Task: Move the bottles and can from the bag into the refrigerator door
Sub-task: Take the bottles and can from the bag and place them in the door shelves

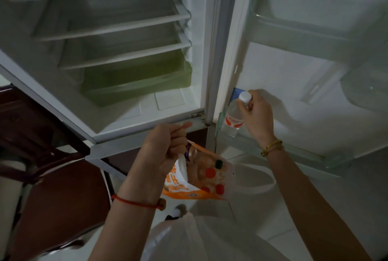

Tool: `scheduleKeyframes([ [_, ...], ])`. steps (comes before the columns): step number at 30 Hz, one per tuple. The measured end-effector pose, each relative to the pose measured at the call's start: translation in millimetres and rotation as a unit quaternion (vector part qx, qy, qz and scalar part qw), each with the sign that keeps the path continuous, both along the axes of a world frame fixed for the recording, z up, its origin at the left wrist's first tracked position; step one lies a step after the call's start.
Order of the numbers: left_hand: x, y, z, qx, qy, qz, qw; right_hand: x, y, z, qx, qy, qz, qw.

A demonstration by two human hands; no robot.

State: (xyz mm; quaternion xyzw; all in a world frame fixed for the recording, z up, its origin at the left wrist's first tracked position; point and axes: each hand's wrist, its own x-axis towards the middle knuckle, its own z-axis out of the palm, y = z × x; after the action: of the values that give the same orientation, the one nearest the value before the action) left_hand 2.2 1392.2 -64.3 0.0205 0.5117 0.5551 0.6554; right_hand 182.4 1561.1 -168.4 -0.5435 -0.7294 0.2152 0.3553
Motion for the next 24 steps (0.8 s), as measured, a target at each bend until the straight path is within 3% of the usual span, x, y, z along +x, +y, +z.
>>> scheduleKeyframes([
  [5,6,-1,2,0.007,-0.01,0.007,1.0,0,-4,1,-0.024,0.048,0.013,0.998],
  [9,11,-3,4,0.012,-0.019,0.009,1.0,1,-47,-9,0.051,0.088,-0.035,0.994],
  [11,14,-3,5,0.012,-0.019,0.009,1.0,3,-74,-27,0.047,0.008,0.005,0.999],
  [13,16,-3,5,0.009,-0.013,0.007,1.0,3,-96,-52,-0.048,-0.143,0.075,0.986],
  [15,19,-3,5,0.006,-0.005,0.006,1.0,2,-111,-77,-0.178,-0.227,0.134,0.948],
  [17,21,-5,4,0.004,-0.001,0.004,1.0,0,-122,-97,-0.215,-0.227,0.152,0.938],
  [20,24,-7,4,0.005,-0.002,0.003,1.0,1,-124,-112,-0.201,-0.231,0.145,0.941],
  [24,27,-9,3,0.007,-0.014,0.006,1.0,1,-126,-121,-0.25,-0.284,0.164,0.911],
])
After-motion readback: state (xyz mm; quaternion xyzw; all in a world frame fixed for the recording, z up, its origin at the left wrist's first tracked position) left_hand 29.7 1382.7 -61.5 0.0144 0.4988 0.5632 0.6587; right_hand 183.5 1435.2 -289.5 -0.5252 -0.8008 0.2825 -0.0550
